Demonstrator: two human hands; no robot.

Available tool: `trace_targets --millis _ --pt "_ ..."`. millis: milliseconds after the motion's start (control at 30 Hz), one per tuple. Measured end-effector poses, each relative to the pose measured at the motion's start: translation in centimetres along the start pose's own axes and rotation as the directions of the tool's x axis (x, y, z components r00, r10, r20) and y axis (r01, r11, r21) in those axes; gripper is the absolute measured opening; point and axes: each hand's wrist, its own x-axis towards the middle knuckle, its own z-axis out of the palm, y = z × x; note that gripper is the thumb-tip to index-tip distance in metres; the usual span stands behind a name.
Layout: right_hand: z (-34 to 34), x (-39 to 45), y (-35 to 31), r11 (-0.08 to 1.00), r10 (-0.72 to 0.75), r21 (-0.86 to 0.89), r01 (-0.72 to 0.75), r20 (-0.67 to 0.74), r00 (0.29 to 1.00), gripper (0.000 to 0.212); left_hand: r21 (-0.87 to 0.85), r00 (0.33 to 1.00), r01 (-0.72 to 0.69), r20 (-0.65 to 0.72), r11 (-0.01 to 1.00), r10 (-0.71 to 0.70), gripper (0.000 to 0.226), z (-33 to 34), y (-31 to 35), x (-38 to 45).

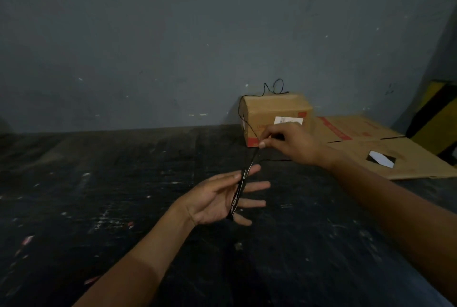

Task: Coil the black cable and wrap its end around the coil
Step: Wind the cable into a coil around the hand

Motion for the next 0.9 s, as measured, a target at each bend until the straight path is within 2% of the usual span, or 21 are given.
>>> trace_targets --millis 167,267,333,433,567,667,800,900 --pt "3.6 -1.3 2.2 0.972 0.058 0.229 -0.058 0.005 0.998 0.015 -0.008 0.997 -0.05 0.062 0.999 0.05 0.047 0.6 0.8 0.5" --pt "6.5 -3.0 2.7 0.833 0.177 0.517 -0.199 0.093 0.98 0.024 -0.085 0.99 -0.101 0.092 0.991 0.109 0.046 0.9 1.0 0.9" --pt "8.9 -4.1 2.5 0.736 0.232 0.611 -0.291 0.176 0.957 0.026 -0.156 0.982 -0.148 0.097 0.977 0.164 0.045 1.0 1.1 1.0" --pt "12.1 -5.4 1.7 0.724 0.237 0.608 -0.325 0.223 0.945 0.03 -0.187 0.978 -0.167 0.092 0.968 0.186 0.044 1.1 1.1 1.1" --pt "14.5 -6.2 0.8 0.712 0.249 0.621 -0.327 0.212 0.945 0.03 -0.207 0.979 -0.17 0.08 0.964 0.189 0.044 1.2 0.8 1.3" --pt "15.7 -6.8 -0.3 0.727 0.241 0.583 -0.363 0.279 0.93 0.036 -0.218 0.973 -0.223 0.002 0.95 0.229 0.044 0.6 1.5 1.3" --pt "15.7 -7.0 -2.1 0.802 0.157 0.509 -0.311 0.323 0.933 0.031 -0.213 0.945 -0.317 -0.159 0.924 0.287 0.043 -0.8 2.3 1.3" --pt "14.2 -6.8 -3.7 0.893 0.089 0.392 -0.221 0.328 0.941 0.028 -0.136 0.923 -0.337 -0.245 0.932 0.298 0.046 -1.9 2.5 1.1"
